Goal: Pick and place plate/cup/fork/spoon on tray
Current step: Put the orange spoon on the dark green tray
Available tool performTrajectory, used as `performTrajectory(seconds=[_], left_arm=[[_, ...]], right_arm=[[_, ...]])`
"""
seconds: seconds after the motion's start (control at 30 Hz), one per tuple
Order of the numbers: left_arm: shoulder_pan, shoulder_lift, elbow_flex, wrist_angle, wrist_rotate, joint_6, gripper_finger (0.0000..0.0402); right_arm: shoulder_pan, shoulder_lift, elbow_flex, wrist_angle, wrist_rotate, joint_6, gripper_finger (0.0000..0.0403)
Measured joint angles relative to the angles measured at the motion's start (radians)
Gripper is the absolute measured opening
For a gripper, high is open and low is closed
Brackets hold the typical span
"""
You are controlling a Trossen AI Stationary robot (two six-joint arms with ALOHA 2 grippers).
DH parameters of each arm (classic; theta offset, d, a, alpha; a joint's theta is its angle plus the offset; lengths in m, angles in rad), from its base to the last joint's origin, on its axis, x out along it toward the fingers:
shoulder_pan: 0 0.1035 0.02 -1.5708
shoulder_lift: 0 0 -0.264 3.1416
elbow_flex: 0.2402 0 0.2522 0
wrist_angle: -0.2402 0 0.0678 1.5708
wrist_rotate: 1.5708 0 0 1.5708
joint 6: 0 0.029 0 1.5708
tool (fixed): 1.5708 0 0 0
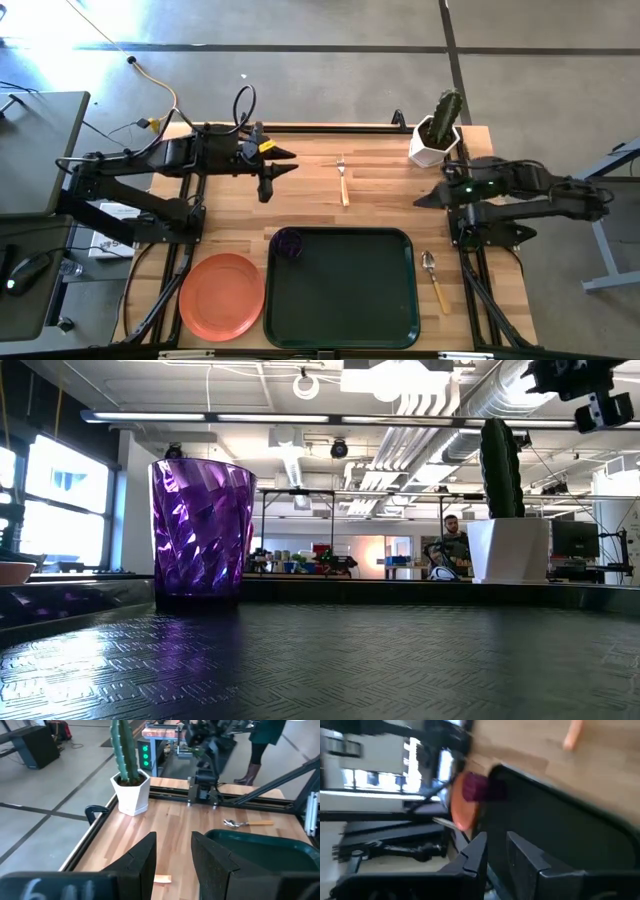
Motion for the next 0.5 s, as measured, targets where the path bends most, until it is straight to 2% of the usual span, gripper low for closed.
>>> performTrajectory(seconds=[0.13,0.3,0.5], left_arm=[[0.015,0.0,0.0,0.0,0.0,0.0,0.0113],[0.028,0.0,0.0,0.0,0.0,0.0,0.0113],[0.029,0.0,0.0,0.0,0.0,0.0,0.0113]], right_arm=[[0.049,0.127,0.057,-0.011,-0.054,0.005,0.0064],[0.153,0.257,0.109,-0.022,-0.046,0.035,0.0064],[0.309,0.376,0.136,-0.214,-0.029,0.188,0.0064]])
